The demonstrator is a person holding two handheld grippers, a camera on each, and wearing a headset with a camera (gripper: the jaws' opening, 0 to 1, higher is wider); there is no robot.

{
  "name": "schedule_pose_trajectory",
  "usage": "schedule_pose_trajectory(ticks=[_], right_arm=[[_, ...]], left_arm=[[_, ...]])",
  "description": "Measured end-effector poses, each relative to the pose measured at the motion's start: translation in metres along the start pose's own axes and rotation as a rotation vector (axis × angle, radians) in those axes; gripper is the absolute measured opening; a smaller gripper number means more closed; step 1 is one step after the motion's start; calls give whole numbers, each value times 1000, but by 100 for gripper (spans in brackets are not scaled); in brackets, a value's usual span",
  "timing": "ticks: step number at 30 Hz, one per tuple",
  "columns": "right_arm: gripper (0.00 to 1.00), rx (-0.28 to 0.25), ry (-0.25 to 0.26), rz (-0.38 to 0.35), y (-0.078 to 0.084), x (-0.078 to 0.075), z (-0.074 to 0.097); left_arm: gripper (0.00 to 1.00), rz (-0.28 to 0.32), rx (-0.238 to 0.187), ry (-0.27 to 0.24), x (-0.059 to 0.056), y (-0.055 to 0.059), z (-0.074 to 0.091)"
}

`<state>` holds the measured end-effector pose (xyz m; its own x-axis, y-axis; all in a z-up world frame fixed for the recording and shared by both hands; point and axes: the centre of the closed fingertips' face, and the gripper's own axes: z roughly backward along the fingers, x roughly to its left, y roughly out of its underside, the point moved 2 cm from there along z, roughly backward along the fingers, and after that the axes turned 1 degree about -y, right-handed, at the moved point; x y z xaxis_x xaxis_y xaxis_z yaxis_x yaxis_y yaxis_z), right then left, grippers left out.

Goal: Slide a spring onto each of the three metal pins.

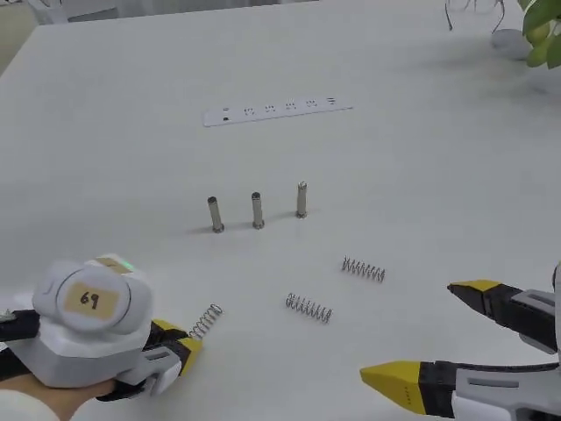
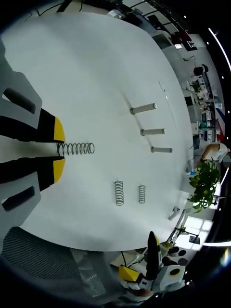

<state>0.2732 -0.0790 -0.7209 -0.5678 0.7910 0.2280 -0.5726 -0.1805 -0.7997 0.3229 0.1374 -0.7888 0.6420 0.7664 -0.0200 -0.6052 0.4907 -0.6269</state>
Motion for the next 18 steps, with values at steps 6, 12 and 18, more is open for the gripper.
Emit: schedule_pose_trajectory(ticks=[6,12,18], right_arm=[[86,16,4,-3,2,-1,1],[86,17,7,-5,4,-2,3],[86,17,7,-2,4,-2,3]], left_arm=[[2,14,3,-3,0,0,-3],[2,2,15,-12,1,2,-5],[2,31,-1,-6,2,1,-5]])
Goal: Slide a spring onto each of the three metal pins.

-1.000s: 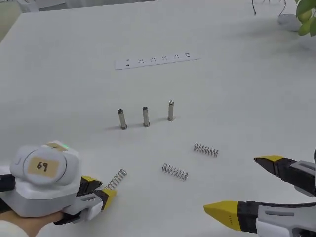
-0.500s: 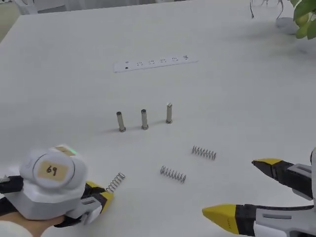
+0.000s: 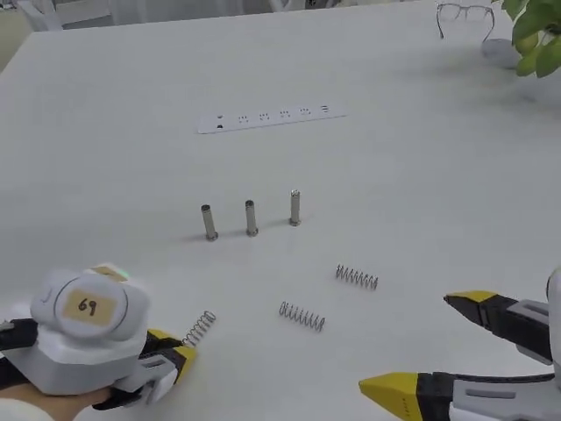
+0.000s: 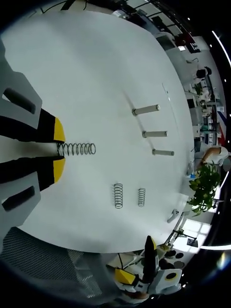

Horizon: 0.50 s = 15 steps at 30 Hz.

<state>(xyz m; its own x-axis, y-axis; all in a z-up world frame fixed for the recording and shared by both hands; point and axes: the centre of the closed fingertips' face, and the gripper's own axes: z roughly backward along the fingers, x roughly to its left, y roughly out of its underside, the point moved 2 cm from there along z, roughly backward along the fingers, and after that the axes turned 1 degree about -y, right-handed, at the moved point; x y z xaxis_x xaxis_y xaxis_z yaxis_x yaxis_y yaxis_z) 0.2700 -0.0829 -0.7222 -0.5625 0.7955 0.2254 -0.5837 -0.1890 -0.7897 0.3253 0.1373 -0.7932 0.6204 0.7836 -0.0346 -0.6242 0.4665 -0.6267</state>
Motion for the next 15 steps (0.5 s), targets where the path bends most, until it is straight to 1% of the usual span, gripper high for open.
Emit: schedule_pose_trajectory(ticks=[2,5,6,7,8,9,11,15], right_arm=[[86,-2,-1,1,-1,1,0],[86,-1,-5,7,-1,2,-1],[86,-2,-6,7,-2,3,-1],[86,-4,-6,7,-2,3,-2],[86,-5,-4,6,-3,2,-2],[86,-4,-1,12,-3,2,-2],[86,-3,0,17,-4,1,-3],[85,-13,-9,23,-7,1,-5]], left_arm=[[2,20,10,9,0,1,1],[2,37,12,17,1,1,1],[2,54,17,27,0,2,1],[2,100,21,42,-1,2,2],[2,113,18,45,0,2,2],[2,115,22,43,1,3,3],[2,108,18,47,0,3,5],[2,117,8,59,-1,1,10]])
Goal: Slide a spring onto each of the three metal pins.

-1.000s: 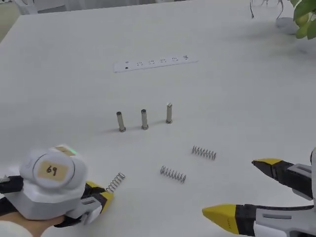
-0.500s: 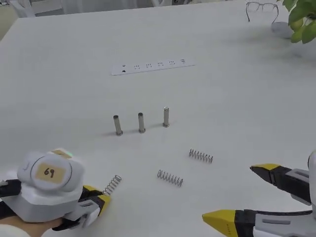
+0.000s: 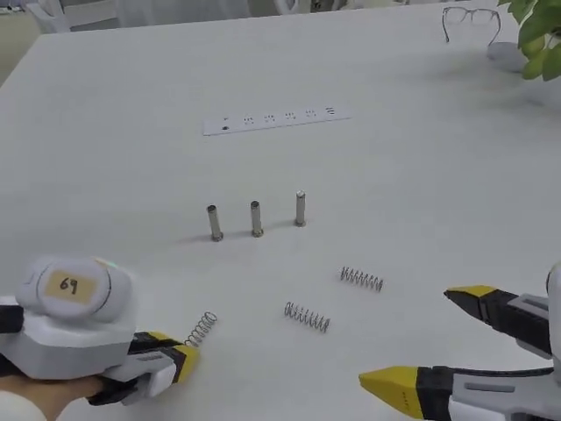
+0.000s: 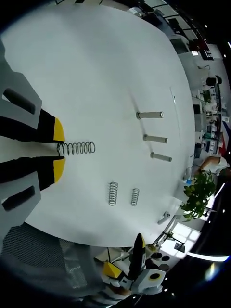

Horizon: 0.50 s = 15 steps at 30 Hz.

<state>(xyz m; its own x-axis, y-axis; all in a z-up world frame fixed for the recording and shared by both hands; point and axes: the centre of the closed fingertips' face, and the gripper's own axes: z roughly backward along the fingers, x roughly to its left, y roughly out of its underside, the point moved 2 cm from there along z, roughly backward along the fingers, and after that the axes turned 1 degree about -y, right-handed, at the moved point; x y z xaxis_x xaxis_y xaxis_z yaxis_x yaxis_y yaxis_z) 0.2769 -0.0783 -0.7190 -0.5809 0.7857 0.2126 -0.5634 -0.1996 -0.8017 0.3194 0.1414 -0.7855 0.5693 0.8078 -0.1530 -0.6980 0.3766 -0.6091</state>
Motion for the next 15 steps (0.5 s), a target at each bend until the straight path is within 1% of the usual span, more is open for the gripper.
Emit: schedule_pose_trajectory(ticks=[4,6,9,11,15], right_arm=[[85,20,-17,45,-3,1,-4],[85,17,-20,52,-7,1,-6],[85,13,-36,64,-11,5,-11],[85,17,-42,73,-12,7,-13],[85,13,-60,83,-15,10,-15]], left_arm=[[2,-49,0,14,-2,-3,5],[2,-48,-6,21,-3,-7,9],[2,-67,-20,25,-3,-14,13],[2,-79,-25,25,-3,-17,15],[1,-122,-32,31,-3,-25,19]])
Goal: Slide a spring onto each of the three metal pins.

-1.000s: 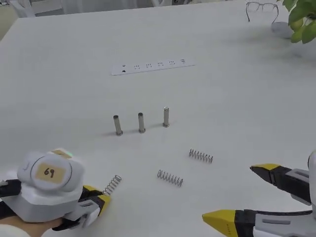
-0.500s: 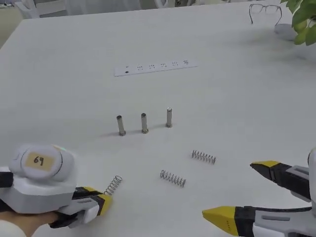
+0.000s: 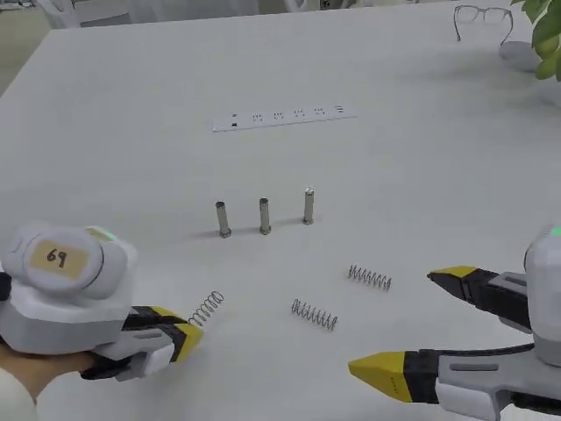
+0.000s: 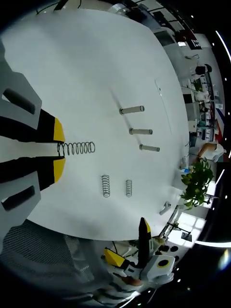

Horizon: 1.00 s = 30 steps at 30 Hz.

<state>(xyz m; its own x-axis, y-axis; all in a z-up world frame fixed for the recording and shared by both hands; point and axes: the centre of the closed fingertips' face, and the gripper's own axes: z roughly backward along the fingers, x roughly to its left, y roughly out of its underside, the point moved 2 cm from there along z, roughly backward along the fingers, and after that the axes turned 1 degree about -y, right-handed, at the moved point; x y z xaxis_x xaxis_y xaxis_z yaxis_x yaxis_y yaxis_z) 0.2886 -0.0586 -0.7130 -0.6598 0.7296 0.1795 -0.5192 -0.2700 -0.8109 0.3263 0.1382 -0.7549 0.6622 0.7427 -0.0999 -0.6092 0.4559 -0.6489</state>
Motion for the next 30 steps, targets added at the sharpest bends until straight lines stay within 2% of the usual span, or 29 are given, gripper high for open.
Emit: schedule_pose_trajectory(ticks=[3,4,5,6,7,11,15,17,24,30], right_arm=[[82,9,-22,26,-2,2,-1],[81,9,-30,31,-2,3,-1],[80,9,-33,32,-3,4,-2],[79,6,-38,35,-3,5,-2],[80,6,-44,37,-4,6,-2],[79,4,-61,45,-6,9,-3],[75,12,-100,61,-8,14,-5],[73,22,-111,77,-9,16,-7],[74,31,-152,103,-14,20,-10],[71,39,-184,127,-17,20,-10]], left_arm=[[2,-50,0,21,0,-6,2],[2,-49,-2,28,1,-8,2],[2,-73,1,43,0,-10,3],[2,-122,12,39,2,-11,5],[2,-139,21,38,3,-12,6],[2,-177,23,54,7,-22,9],[2,-218,28,82,8,-29,12],[2,-232,34,105,7,-30,13],[2,-278,56,133,6,-27,15],[2,-313,54,176,-2,-24,18]])
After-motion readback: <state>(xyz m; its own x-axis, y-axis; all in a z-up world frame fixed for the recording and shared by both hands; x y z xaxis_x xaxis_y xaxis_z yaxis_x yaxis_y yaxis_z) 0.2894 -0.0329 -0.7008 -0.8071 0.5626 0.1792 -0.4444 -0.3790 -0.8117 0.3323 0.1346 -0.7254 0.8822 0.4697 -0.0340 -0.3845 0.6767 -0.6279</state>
